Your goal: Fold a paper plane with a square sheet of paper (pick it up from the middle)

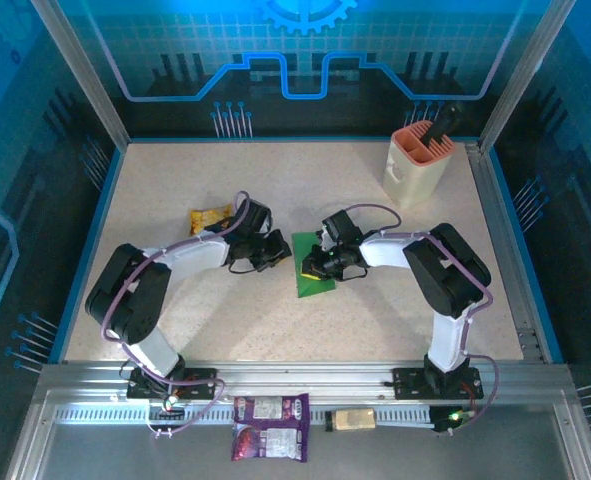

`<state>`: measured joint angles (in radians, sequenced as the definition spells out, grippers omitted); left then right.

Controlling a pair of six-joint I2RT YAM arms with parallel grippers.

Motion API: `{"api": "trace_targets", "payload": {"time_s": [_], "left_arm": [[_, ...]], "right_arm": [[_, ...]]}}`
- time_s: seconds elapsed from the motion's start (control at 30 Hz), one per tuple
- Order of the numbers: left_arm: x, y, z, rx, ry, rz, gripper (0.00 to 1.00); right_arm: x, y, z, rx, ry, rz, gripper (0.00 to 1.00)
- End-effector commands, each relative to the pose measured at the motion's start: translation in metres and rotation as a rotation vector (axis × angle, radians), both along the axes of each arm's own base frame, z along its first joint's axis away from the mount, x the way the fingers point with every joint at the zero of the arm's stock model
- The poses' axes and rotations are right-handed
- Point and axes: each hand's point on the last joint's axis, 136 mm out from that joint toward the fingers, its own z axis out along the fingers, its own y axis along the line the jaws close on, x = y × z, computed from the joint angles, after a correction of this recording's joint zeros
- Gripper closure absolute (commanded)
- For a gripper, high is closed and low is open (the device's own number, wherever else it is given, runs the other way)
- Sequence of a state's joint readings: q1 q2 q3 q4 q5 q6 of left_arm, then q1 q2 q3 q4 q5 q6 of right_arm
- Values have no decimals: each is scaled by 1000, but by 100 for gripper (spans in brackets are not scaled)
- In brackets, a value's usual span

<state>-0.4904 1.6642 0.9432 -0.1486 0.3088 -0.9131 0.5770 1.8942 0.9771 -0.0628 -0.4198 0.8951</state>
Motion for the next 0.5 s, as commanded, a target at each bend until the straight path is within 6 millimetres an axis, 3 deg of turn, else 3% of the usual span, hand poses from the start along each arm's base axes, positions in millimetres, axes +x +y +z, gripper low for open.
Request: {"api": "trace_targets", "payload": {"time_s": [0.0, 0.2, 0.47], "left_arm": [[-9, -17, -7, -34, 22, -50, 98], [-14, -30, -20, -32, 46, -86, 100], [-8, -30, -35, 8, 62, -80, 100]], "right_arm": [[-26, -31, -48, -181, 112, -20, 92], [-26, -33, -50, -194, 116, -17, 98], [-27, -33, -51, -192, 116, -17, 99]]}}
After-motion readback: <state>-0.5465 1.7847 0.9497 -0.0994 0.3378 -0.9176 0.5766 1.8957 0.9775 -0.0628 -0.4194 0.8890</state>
